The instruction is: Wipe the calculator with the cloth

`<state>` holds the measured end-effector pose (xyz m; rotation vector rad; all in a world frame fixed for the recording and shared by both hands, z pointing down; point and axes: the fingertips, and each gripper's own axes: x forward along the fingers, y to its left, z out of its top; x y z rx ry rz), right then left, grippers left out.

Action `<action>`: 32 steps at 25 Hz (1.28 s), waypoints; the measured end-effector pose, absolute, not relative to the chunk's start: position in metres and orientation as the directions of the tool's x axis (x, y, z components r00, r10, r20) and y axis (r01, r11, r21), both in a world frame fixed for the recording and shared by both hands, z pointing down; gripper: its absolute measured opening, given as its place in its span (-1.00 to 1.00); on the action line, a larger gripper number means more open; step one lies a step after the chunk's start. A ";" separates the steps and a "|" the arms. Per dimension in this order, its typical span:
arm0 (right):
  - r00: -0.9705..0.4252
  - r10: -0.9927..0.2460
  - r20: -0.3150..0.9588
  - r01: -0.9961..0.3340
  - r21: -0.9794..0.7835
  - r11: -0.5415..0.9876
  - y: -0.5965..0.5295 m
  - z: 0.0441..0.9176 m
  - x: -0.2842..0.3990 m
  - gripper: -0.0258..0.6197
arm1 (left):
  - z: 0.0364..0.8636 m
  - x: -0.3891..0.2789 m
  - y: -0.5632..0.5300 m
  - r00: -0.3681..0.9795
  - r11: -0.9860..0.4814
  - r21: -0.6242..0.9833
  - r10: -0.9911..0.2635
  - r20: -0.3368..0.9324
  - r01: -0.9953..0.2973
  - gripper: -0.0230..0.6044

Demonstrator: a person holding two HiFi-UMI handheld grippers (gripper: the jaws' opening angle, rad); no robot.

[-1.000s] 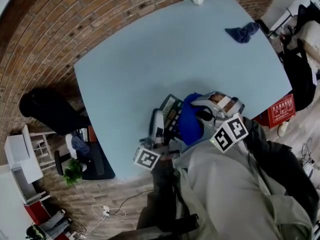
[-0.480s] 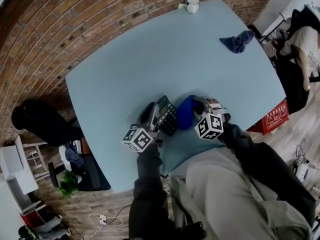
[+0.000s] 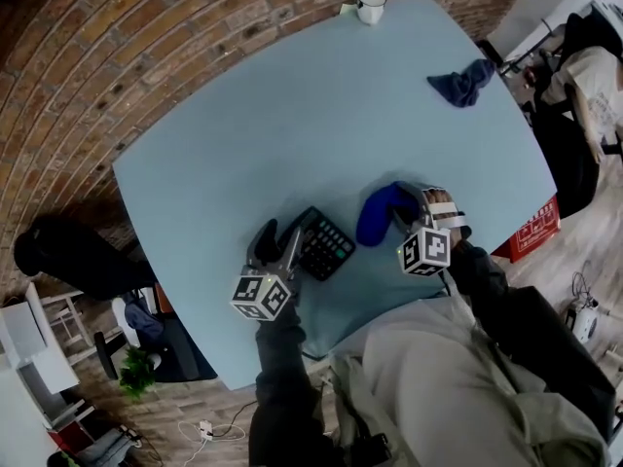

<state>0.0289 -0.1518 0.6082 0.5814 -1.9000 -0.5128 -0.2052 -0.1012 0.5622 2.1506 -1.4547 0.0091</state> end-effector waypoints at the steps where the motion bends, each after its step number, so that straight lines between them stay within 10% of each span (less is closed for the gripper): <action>1: -0.327 -0.582 0.745 -0.138 0.571 0.809 -0.149 0.609 0.035 -0.39 | 0.560 -0.208 -0.098 0.404 -0.283 0.361 -0.856 0.322 -0.888 -0.15; 5: -0.350 -0.532 0.771 -0.177 0.503 0.846 -0.139 0.585 0.043 -0.39 | 0.531 -0.235 -0.082 0.280 -0.210 0.251 -0.914 0.292 -0.945 -0.30; 13: -0.825 -0.331 0.459 -0.425 -0.117 0.897 -0.094 0.471 -0.038 -0.44 | 0.491 -0.244 -0.024 0.073 -0.027 0.569 -0.996 0.057 -0.822 -0.89; 20: -0.590 -0.255 0.766 -0.306 0.080 0.949 -0.078 0.552 -0.025 -0.44 | 0.494 -0.204 0.002 0.067 -0.032 0.696 -0.998 0.022 -0.717 -0.92; 32: -0.809 -0.395 0.435 -0.438 0.002 0.899 -0.056 0.483 -0.006 -0.92 | 0.456 -0.192 0.032 0.056 -0.106 0.720 -0.994 -0.092 -0.686 -0.93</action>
